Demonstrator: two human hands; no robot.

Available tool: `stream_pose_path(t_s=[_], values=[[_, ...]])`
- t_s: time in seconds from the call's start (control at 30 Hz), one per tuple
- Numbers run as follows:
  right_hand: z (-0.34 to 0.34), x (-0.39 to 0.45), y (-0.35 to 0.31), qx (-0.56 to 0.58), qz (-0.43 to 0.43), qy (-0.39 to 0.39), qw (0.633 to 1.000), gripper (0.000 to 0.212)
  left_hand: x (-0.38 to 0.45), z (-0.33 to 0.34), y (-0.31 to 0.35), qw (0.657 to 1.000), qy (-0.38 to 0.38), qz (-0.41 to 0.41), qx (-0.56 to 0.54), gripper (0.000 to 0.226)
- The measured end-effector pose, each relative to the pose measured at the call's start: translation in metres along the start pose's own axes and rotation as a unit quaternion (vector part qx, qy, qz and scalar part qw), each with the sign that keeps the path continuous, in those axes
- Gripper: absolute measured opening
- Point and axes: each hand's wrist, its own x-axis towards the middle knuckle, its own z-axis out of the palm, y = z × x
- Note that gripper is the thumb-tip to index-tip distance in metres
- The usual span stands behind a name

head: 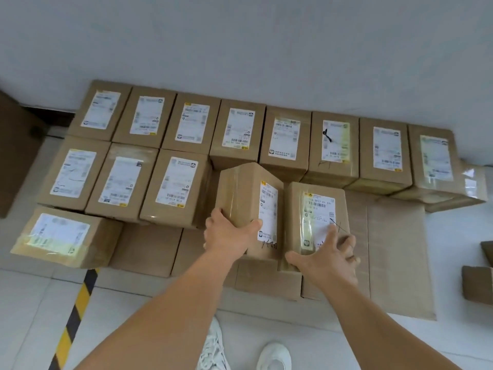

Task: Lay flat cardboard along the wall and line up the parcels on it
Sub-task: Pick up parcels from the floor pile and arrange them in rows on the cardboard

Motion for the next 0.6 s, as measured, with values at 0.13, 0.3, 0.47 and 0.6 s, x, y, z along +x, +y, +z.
stream_pose_path(t_s=[0.13, 0.3, 0.47, 0.6], values=[[0.016, 0.03, -0.007, 0.023, 0.019, 0.012, 0.999, 0.12, 0.028, 0.02, 0.007, 0.998, -0.004, 0.059, 0.027, 0.098], [0.032, 0.047, -0.016, 0.032, -0.018, 0.025, 0.999, 0.122, 0.05, 0.014, 0.006, 0.984, 0.02, 0.124, 0.124, 0.06], [0.039, 0.048, -0.023, 0.1, -0.075, -0.021, 0.992, 0.115, 0.053, -0.002, -0.01, 0.935, 0.064, 0.198, 0.286, 0.078], [0.042, 0.05, -0.018, 0.122, -0.085, -0.006, 0.989, 0.112, 0.053, -0.002, -0.017, 0.882, -0.042, 0.261, 0.389, 0.074]])
